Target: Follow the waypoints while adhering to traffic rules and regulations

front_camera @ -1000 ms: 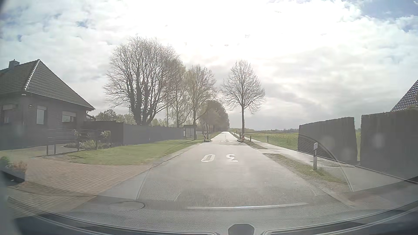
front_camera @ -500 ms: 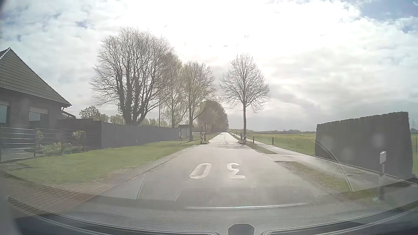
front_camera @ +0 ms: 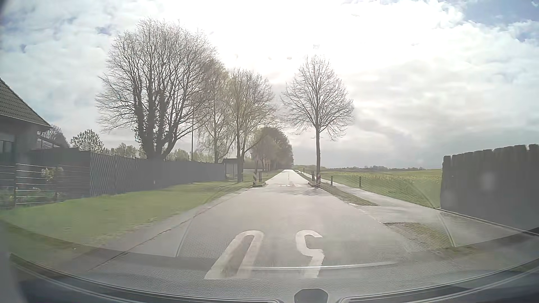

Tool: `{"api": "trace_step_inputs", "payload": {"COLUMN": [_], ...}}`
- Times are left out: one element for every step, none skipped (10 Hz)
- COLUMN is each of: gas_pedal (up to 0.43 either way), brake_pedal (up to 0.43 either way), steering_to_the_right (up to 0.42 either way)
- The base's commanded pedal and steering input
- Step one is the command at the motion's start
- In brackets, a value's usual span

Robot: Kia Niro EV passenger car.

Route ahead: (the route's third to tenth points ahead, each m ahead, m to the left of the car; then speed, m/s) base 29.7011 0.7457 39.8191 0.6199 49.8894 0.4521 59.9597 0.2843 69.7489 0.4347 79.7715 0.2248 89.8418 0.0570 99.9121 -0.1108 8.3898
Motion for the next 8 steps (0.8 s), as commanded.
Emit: {"api": "trace_step_inputs", "payload": {"gas_pedal": [0.13, 0.13, 0.13, 0.13, 0.118, 0.118, 0.118, 0.118], "brake_pedal": [0.0, 0.006, 0.0, 0.0, 0.0, 0.0, 0.0, 0.0], "steering_to_the_right": [0.004, 0.004, 0.004, 0.004, 0.004, 0.004, 0.001, 0.0]}}
